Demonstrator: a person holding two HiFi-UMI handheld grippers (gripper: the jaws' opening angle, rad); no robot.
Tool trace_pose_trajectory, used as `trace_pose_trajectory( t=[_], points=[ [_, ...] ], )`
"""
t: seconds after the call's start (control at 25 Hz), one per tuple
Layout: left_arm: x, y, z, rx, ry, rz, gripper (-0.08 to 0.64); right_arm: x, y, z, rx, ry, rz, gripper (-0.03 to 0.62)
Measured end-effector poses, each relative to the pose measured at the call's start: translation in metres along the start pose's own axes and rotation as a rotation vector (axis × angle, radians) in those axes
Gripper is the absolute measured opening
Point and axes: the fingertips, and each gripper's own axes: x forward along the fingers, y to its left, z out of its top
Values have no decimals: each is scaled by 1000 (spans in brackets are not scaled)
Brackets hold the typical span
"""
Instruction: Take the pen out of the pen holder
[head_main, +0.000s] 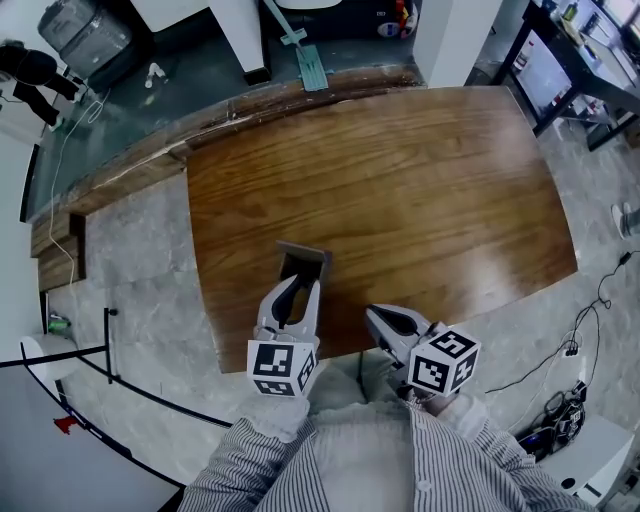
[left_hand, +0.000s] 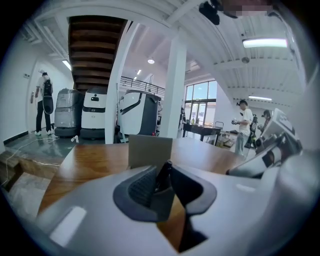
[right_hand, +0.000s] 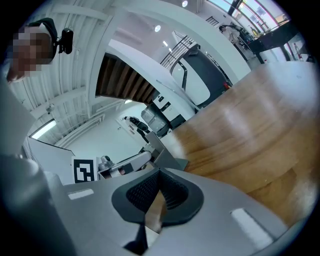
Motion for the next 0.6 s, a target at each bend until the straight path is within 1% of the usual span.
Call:
trace_pose_trajectory(
  t=[0.04,0.08,0.44,0.6],
  points=[
    [-1,2,1,-6,-2,7,82,1,1,0,-3,1,3,-2],
    [-3,4,1,-13,-4,14,48,1,2,0,-6,1,5,-2],
    [-13,14,12,-52,-39,47,48,6,15,13,-58,-4,33,-2],
    [-23,16,21,-51,-66,62,48,9,25,21,-89,-6,54,-2]
  ],
)
